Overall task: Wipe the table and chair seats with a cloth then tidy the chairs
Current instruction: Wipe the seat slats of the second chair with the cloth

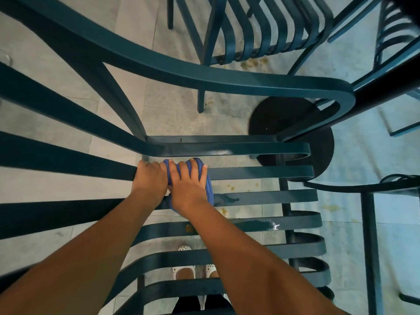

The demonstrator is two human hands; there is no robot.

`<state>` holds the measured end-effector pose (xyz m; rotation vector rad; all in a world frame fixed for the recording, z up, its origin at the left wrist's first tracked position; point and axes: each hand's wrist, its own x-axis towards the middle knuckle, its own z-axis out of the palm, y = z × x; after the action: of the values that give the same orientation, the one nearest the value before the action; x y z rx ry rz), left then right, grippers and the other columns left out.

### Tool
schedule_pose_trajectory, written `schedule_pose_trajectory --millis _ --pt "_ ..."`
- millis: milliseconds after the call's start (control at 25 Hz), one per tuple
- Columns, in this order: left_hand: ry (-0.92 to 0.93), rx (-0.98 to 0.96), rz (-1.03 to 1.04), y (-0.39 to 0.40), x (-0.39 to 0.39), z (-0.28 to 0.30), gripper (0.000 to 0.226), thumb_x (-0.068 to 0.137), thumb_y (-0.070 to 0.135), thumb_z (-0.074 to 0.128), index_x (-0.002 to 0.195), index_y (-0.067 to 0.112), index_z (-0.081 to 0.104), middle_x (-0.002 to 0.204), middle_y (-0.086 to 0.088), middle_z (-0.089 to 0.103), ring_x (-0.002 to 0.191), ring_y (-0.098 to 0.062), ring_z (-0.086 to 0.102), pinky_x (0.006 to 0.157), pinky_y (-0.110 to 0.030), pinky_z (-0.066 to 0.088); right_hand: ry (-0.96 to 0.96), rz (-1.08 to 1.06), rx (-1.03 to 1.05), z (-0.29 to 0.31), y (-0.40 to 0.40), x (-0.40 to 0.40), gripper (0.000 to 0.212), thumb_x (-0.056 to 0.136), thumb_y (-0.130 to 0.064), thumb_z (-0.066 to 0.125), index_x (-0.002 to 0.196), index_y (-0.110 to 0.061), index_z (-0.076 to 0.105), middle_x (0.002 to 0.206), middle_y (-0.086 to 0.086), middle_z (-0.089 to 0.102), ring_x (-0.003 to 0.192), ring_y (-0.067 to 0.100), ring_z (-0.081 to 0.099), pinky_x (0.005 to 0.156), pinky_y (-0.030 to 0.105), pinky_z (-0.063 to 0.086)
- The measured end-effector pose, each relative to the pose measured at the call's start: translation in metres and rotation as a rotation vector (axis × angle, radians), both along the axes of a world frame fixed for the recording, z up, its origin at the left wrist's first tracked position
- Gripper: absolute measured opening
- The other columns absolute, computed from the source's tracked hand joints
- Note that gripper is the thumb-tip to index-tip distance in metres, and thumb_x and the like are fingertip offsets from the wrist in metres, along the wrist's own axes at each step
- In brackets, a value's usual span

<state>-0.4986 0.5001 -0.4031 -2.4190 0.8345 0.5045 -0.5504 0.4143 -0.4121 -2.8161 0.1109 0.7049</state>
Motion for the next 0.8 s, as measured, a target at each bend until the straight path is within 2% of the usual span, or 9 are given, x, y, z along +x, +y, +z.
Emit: schedule_pose_trajectory --millis 160,240,360,520,600,640,720,800 --pt "0.022 -0.017 0.014 0.001 0.0 0.0 0.04 0.097 0.047 0.038 0.12 0.016 0.044 0.115 0.0 0.058 0.106 -0.016 0.056 0.089 -0.028 0.037 -0.137 -0.009 0.037 -0.004 -0.021 -0.009 0.072 0.091 -0.028 0.052 0.149 -0.025 0.01 0.15 0.007 0.022 0.142 0.033 0.006 0.113 0.049 -0.01" --pt "0.034 -0.051 0.1 -0.001 -0.001 0.0 0.051 0.094 0.059 0.027 0.117 0.017 0.045 0.113 -0.001 0.059 0.104 -0.017 0.057 0.092 -0.031 0.036 -0.194 -0.039 0.051 -0.006 -0.042 -0.016 0.068 0.09 -0.026 0.054 0.148 -0.024 0.019 0.148 0.007 0.028 0.141 0.033 0.012 0.113 0.049 -0.007" --pt "0.102 -0.182 0.243 -0.012 -0.004 -0.004 0.052 0.093 0.061 0.029 0.118 0.018 0.045 0.119 -0.004 0.058 0.109 -0.022 0.054 0.096 -0.039 0.035 -0.279 -0.101 -0.009 -0.012 -0.07 -0.03 0.069 0.084 -0.024 0.059 0.146 -0.021 0.029 0.142 0.008 0.039 0.14 0.034 0.021 0.112 0.049 -0.004" --pt "0.26 -0.451 0.291 -0.054 -0.022 -0.014 0.047 0.096 0.047 0.038 0.132 0.017 0.036 0.129 -0.005 0.044 0.119 -0.024 0.04 0.099 -0.039 0.027 -0.222 -0.178 -0.005 -0.007 -0.074 -0.031 0.075 0.09 -0.023 0.052 0.151 -0.024 0.009 0.152 0.004 0.019 0.144 0.029 -0.003 0.107 0.045 -0.021" --pt "0.235 -0.484 0.295 -0.068 -0.027 -0.018 0.047 0.096 0.041 0.039 0.134 0.015 0.034 0.129 -0.005 0.042 0.118 -0.023 0.038 0.1 -0.037 0.024 -0.218 -0.132 0.023 -0.007 -0.08 -0.031 0.077 0.088 -0.024 0.053 0.151 -0.024 0.008 0.152 0.004 0.019 0.144 0.029 -0.004 0.107 0.044 -0.022" --pt "0.215 -0.481 0.295 -0.071 -0.029 -0.019 0.048 0.095 0.045 0.039 0.133 0.015 0.035 0.128 -0.005 0.042 0.117 -0.024 0.038 0.1 -0.037 0.024 -0.225 -0.112 0.034 -0.007 -0.086 -0.033 0.075 0.088 -0.024 0.054 0.15 -0.024 0.012 0.15 0.005 0.023 0.144 0.029 0.0 0.107 0.042 -0.021" --pt "0.199 -0.495 0.309 -0.07 -0.029 -0.02 0.053 0.092 0.057 0.036 0.129 0.018 0.039 0.126 -0.005 0.044 0.115 -0.024 0.04 0.097 -0.038 0.025 -0.276 -0.118 0.026 -0.011 -0.101 -0.038 0.072 0.083 -0.02 0.06 0.147 -0.022 0.026 0.143 0.007 0.036 0.141 0.032 0.015 0.109 0.044 -0.014" --pt "0.208 -0.492 0.357 -0.068 -0.029 -0.02 0.058 0.089 0.063 0.034 0.129 0.022 0.04 0.127 -0.005 0.045 0.115 -0.026 0.04 0.098 -0.039 0.025 -0.33 -0.142 -0.028 -0.015 -0.113 -0.043 0.072 0.073 -0.017 0.068 0.14 -0.019 0.041 0.131 0.009 0.05 0.134 0.033 0.03 0.11 0.052 0.007"
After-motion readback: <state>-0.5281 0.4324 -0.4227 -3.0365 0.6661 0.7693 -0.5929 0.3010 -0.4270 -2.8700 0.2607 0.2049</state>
